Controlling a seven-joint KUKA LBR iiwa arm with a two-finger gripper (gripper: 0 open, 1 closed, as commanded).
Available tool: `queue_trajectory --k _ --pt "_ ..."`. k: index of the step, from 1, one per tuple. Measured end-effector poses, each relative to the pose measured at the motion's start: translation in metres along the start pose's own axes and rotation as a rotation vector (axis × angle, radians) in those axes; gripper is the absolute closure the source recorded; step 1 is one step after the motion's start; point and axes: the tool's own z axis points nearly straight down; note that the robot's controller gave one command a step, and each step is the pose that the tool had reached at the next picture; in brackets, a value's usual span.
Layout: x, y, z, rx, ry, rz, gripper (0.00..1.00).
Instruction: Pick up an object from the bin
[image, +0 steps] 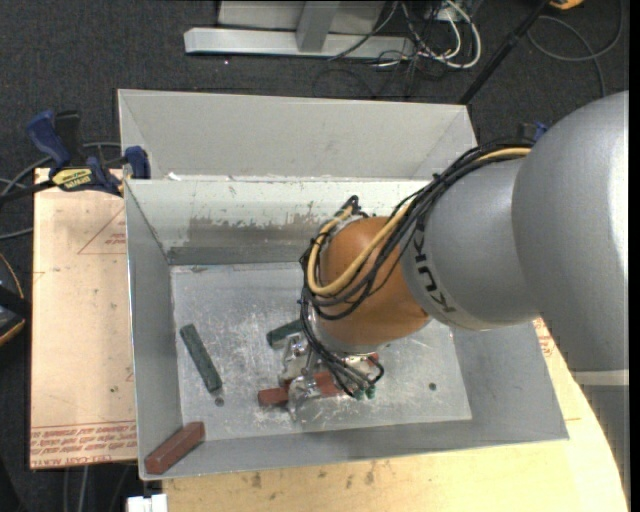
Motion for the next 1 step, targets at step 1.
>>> queue_trajectory --k 1 --pt "0.0000 0.0000 0.0000 0.000 0.000 0.000 1.00"
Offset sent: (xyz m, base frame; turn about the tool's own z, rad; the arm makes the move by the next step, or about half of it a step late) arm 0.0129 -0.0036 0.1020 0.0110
